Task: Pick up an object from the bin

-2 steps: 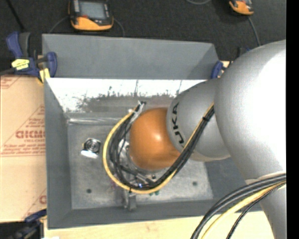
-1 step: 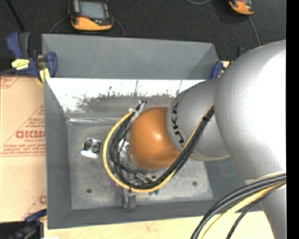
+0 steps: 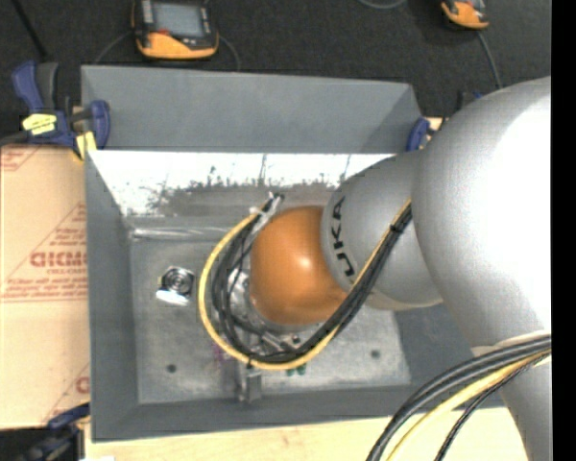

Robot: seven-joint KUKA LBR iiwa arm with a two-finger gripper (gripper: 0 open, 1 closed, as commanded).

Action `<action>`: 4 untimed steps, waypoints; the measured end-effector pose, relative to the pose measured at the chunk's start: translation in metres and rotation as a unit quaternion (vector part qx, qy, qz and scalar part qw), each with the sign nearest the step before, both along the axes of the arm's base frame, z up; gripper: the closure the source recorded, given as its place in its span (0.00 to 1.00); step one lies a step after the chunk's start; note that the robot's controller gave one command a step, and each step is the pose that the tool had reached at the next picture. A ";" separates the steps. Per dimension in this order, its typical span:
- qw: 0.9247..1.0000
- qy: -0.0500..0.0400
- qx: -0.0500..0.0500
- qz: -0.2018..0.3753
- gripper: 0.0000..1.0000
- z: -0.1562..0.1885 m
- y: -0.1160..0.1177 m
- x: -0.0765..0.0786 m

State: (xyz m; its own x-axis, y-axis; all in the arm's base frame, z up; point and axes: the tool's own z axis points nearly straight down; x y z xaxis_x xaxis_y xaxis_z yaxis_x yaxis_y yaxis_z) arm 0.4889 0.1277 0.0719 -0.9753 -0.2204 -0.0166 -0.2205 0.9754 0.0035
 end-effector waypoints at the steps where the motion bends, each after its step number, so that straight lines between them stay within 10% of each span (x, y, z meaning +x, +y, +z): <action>1: 1.000 0.000 0.001 -0.005 0.00 0.000 0.000 0.001; 2: 1.000 0.000 0.001 -0.006 1.00 0.000 -0.001 0.001; 4: 1.000 0.003 -0.002 -0.012 1.00 0.121 -0.001 0.005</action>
Offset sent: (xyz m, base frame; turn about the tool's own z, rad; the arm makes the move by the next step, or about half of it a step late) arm 0.0000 0.0000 0.0000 0.0000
